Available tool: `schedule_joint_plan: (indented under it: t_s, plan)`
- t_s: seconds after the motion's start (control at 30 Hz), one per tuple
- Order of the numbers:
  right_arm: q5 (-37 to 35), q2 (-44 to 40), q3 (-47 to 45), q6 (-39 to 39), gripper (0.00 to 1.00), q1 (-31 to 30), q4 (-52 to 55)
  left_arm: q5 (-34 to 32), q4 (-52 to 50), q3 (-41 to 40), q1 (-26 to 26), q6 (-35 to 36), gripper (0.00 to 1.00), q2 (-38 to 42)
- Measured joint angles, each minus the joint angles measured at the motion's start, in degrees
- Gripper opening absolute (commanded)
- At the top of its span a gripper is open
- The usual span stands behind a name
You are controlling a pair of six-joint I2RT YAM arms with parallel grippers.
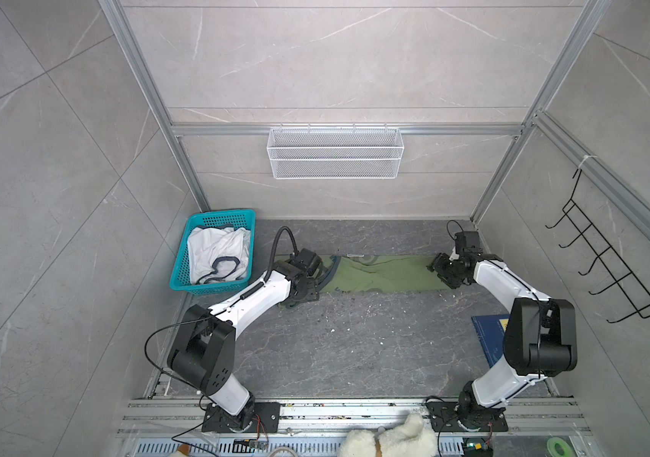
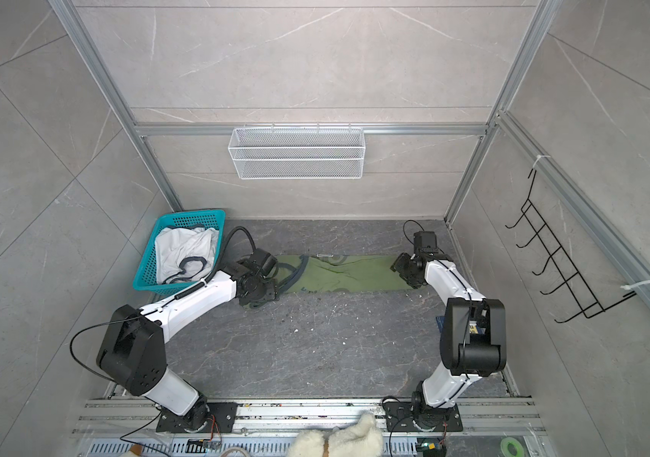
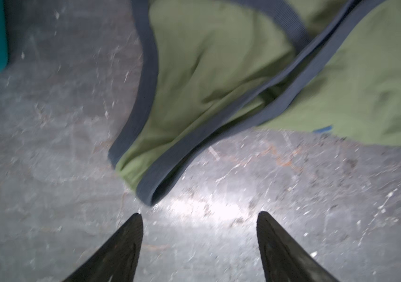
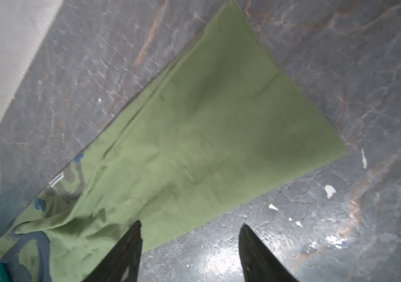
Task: Fold and stack tank tops
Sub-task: Fold the tank top at the center of the table, then smooth out the tank top at the center of the table.
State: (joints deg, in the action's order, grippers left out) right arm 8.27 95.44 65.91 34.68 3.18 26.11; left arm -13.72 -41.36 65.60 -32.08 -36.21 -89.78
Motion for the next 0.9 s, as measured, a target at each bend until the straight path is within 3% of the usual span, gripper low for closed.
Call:
schedule_joint_plan:
  t_s: [0.2,0.5,0.8,0.9]
  plan:
    - [-1.2,-1.7,-2.0,-0.4,0.65,1.0,0.0,-1.4,0.2,-7.3,1.7,0.0,0.76,4.2]
    - [-0.7,-1.9,-2.2,-0.4,0.64,1.3,-0.2,-4.3,1.7,-8.2,2.5,1.5,0.69,-0.6]
    - [-0.3,-1.9,-2.7,-0.4,0.64,2.1,-0.2,-6.8,2.4,-3.9,3.9,3.1,0.20,-7.6]
    - [0.0,-1.9,-2.7,-0.4,0.64,2.2,-0.2,-7.3,2.2,-2.4,4.7,3.4,0.09,-7.6]
